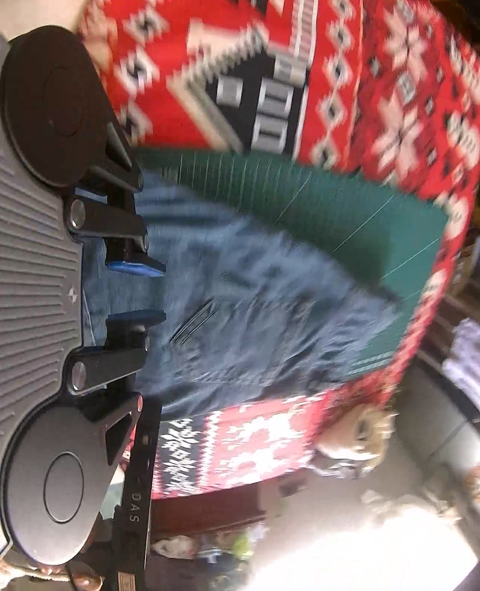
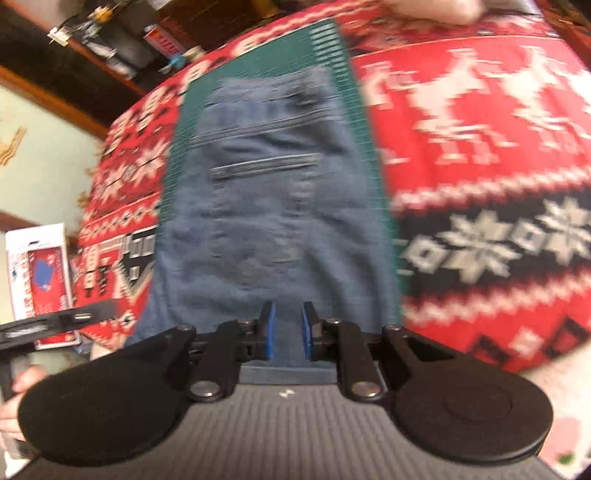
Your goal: Fold clothes
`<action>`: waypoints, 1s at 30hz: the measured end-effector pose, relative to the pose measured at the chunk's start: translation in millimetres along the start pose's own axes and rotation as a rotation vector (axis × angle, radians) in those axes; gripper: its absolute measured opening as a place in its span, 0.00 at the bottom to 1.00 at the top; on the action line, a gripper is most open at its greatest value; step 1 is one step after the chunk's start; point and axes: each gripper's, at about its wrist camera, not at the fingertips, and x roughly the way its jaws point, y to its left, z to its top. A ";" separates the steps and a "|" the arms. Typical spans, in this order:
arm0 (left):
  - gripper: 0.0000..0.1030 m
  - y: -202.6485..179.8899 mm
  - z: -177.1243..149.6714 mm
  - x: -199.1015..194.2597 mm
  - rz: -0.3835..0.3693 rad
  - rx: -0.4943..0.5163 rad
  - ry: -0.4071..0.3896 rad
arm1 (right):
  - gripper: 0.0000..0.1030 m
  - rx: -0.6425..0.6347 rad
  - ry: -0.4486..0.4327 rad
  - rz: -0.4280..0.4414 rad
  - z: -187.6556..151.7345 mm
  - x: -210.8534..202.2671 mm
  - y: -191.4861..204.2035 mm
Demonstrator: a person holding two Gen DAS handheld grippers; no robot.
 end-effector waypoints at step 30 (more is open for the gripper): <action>0.03 18.4 -10.2 42.1 -0.001 -0.133 0.053 | 0.08 0.055 0.043 0.040 -2.4 66.1 12.1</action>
